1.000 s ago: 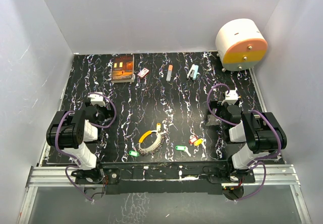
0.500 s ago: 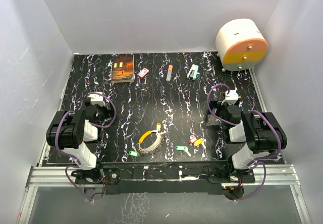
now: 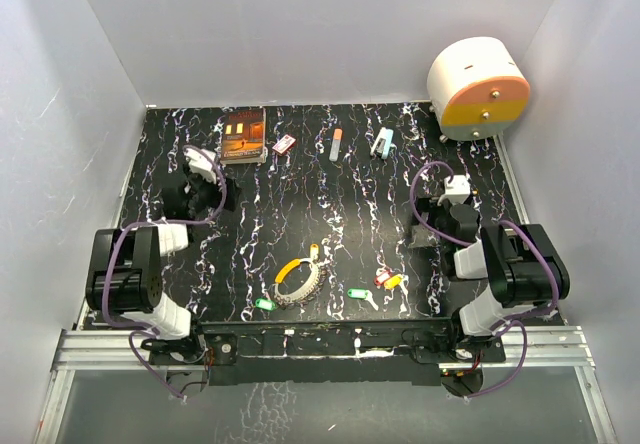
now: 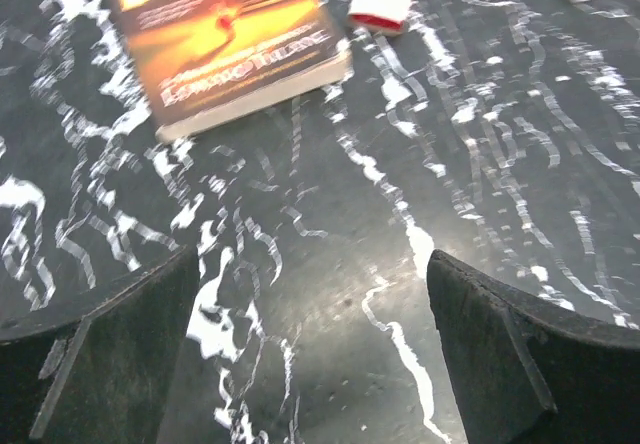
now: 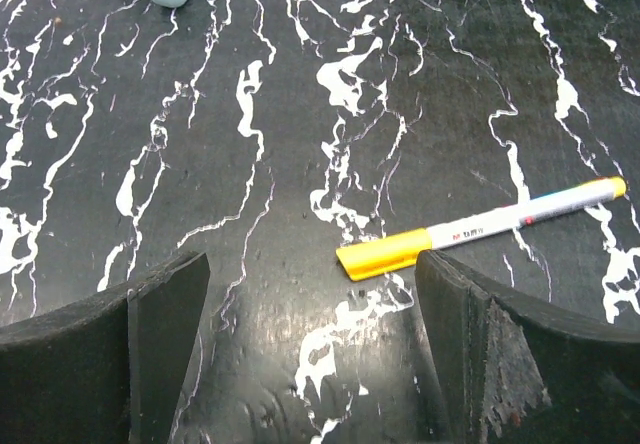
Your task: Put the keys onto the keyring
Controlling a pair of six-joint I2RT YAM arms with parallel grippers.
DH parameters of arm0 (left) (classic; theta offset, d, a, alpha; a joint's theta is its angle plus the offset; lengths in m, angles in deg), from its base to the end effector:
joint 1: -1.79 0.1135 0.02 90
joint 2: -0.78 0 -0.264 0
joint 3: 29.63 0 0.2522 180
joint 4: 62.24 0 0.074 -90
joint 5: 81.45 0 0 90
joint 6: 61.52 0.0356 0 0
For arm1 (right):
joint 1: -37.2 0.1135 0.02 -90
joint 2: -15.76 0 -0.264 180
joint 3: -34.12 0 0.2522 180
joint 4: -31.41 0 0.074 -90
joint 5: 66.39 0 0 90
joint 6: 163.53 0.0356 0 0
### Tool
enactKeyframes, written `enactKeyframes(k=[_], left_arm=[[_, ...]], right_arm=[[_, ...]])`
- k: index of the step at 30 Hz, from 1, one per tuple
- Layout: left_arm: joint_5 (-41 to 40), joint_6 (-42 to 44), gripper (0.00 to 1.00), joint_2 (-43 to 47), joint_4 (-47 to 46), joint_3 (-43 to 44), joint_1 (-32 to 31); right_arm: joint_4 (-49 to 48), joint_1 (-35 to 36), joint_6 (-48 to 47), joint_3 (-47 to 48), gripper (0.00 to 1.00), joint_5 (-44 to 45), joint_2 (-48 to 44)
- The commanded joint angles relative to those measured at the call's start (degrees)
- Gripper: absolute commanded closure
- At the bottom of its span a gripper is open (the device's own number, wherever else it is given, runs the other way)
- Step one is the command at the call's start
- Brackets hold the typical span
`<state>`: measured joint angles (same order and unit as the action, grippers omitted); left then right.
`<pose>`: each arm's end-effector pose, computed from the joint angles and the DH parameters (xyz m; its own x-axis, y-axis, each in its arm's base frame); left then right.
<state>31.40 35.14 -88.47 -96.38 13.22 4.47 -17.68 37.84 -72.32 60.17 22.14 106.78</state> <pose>0.2952 0.0000 0.1722 -0.1717 0.0990 -0.9802 0.3583 0.9331 0.0314 0.2368 0.0036 0.1190 -0.2743 0.0180 -0.9615 -0.0301 0.9992 0.0273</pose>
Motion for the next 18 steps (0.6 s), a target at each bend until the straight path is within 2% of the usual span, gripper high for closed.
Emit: enactKeyframes(k=[1,5,9,12,18], left_arm=[[17.4,4.1,0.09,1.6,18.3,6.7,-1.8],[17.3,13.2,0.11,4.7,32.8,10.8,-11.5],[12.7,25.7,0.1,8.7,44.4,12.1,-21.6],[11.6,26.7,0.11,8.8,50.3,14.5,-23.0],[10.3,32.7,0.12,13.0,60.6,15.0,-27.5]], right_arm=[[13.8,1.8,-1.8,10.8,0.1,0.2,-7.2],[35.8,6.4,-0.8,21.2,0.11,-1.6,-13.7],[47.5,14.3,0.3,25.4,0.16,-0.7,-18.3],[56.5,18.6,3.4,27.0,0.24,-0.7,-21.2],[67.7,23.1,12.6,25.9,0.39,-8.6,-29.2]])
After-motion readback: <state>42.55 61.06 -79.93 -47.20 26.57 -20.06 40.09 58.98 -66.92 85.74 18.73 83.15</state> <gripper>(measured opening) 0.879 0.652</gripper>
